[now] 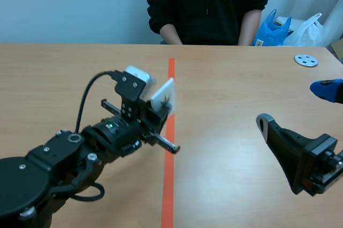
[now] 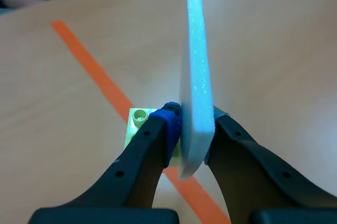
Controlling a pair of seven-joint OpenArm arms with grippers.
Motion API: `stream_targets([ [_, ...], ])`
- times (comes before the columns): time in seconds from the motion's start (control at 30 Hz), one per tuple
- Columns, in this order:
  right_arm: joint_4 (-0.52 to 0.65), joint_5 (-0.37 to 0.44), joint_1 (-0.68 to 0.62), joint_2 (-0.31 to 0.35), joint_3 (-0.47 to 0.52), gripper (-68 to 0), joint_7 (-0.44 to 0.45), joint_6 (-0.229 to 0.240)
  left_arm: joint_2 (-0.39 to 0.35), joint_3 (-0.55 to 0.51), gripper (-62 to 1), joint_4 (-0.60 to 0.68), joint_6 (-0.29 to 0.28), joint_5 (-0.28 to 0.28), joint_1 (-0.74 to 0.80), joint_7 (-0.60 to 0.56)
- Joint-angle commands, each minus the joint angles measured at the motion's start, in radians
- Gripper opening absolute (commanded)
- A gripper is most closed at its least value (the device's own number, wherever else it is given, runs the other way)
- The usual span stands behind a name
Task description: Sort the leaf by its shape. The table is split by an orange tape line. A compound leaf with several leaflets goes to the left side, a simple leaf with one blade goes to the right side. Return to the home posture when a red brick is placed on the table.
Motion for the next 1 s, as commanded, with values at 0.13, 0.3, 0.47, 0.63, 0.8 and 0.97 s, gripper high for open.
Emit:
stream_targets([
  [0.13,0.014,0.015,0.0,-0.001,0.014,0.4,0.016,0.001,-0.013,-0.16,-55.4,0.028,0.034,-0.039,-0.059,0.052],
  [0.3,0.014,0.015,0.0,-0.001,0.014,0.4,0.016,0.001,-0.054,-0.271,-55.4,0.013,0.071,-0.073,-0.102,0.06],
  [0.47,0.014,0.015,0.0,-0.001,0.014,0.4,0.016,0.001,-0.116,-0.335,-55.4,-0.06,0.071,-0.12,-0.148,0.058],
  [0.63,0.014,0.014,0.0,-0.021,0.014,0.4,0.015,0.001,-0.162,-0.359,-55.4,-0.2,0.071,-0.122,-0.2,0.027],
  [0.8,0.014,0.014,0.0,-0.042,0.014,0.4,0.016,0.004,-0.187,-0.368,-55.4,-0.34,0.071,-0.138,-0.25,0.006],
  [0.97,0.014,0.014,0.0,-0.042,0.014,0.4,0.015,0.004,-0.191,-0.381,-55.4,-0.471,0.07,-0.179,-0.297,-0.034],
])
